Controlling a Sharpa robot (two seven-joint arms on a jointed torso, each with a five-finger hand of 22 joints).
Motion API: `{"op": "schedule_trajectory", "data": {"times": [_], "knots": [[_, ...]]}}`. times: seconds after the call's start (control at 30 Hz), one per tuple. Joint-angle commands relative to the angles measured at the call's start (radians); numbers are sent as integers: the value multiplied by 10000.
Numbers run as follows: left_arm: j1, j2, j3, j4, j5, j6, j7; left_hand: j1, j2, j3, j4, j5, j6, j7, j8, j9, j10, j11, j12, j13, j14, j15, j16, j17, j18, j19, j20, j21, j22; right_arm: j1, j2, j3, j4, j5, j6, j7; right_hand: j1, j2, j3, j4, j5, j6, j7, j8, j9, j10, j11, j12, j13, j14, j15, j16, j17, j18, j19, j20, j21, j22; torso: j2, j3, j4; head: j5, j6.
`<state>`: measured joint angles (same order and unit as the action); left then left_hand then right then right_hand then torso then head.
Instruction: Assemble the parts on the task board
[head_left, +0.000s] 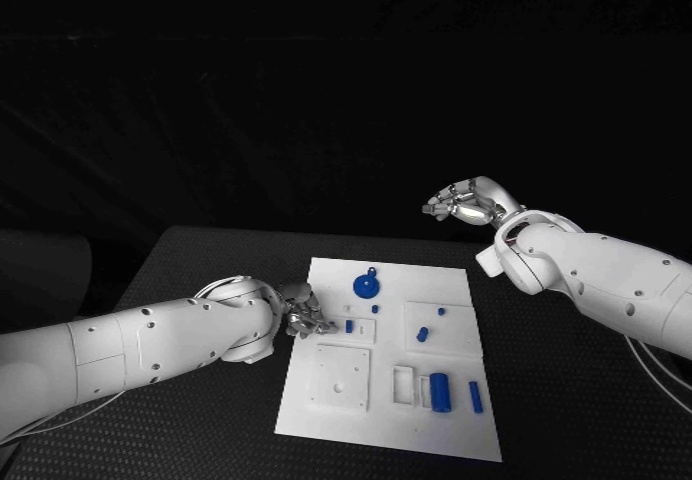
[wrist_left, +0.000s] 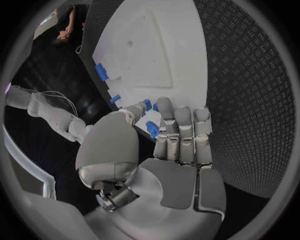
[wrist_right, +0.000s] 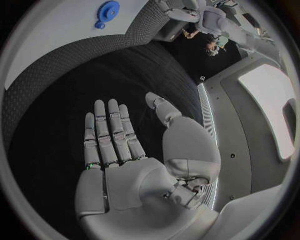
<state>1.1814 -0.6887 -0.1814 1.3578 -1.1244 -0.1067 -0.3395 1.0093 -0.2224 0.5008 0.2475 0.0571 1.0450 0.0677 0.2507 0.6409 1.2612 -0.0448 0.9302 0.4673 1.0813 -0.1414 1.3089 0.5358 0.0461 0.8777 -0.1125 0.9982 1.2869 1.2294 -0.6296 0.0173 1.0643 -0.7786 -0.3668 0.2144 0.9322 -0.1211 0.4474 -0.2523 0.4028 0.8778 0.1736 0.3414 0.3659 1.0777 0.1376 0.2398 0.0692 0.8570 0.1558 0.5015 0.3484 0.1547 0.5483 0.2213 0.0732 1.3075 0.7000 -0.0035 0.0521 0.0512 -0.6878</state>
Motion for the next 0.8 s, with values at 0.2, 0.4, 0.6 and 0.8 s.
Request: {"op": "schedule_trajectory", "data": {"times": [0.2, 0.4, 0.6, 0.8], "knots": [[3, 115, 0, -81, -300, -203, -76, 845, 698, -230, -363, -43, -326, 79, -149, -66, 32, 77, -72, 50, 50, 10, 15, -15, 24, 24, -1209, -50, 66, -6, 12, 5, 3, -8, 77, 48, -52, -8, -1, 55, 54, -32, 48, -63, -13, 42, 42, -72, 0, -25, 32, -45, -12, 195, -46, 44, -52, 184, 2, 5, 0, -11, -8], [3, 273, -5, -176, -270, -62, -59, 950, 785, -330, -406, -39, -342, 85, -154, -78, 21, 80, -81, 61, 50, 15, 13, -20, 21, 18, -1198, -68, 74, -7, 23, 5, 8, -8, 80, 47, -56, -7, 1, 62, 56, -33, 48, -64, -13, 43, 42, -74, 0, -25, 33, -45, -12, 195, -47, 45, -52, 184, 11, -1, 0, -14, -8], [1, 356, -91, -275, -216, -34, -80, 953, 792, -376, -393, -40, -344, 88, -155, -82, 15, 82, -85, 65, 49, 18, 12, -22, 17, 17, -1193, -75, 76, -7, 14, 5, 23, -8, 78, 43, -57, -6, 4, 67, 59, -34, 49, -64, -14, 44, 42, -77, 0, -26, 33, -45, -13, 195, -48, 45, -52, 184, 13, -1, -1, -22, -20], [1, 358, -119, -272, -147, 109, -111, 925, 723, -476, -328, -44, -340, 89, -152, -90, -1, 83, -94, 72, 44, 22, 5, -28, 12, 16, -1186, -92, 79, -7, 0, 5, 32, -8, 73, 40, -56, -9, 7, 71, 60, -35, 49, -65, -14, 45, 42, -80, 0, -27, 33, -45, -15, 196, -50, 45, -53, 184, 4, 4, 3, -42, -62]]}}
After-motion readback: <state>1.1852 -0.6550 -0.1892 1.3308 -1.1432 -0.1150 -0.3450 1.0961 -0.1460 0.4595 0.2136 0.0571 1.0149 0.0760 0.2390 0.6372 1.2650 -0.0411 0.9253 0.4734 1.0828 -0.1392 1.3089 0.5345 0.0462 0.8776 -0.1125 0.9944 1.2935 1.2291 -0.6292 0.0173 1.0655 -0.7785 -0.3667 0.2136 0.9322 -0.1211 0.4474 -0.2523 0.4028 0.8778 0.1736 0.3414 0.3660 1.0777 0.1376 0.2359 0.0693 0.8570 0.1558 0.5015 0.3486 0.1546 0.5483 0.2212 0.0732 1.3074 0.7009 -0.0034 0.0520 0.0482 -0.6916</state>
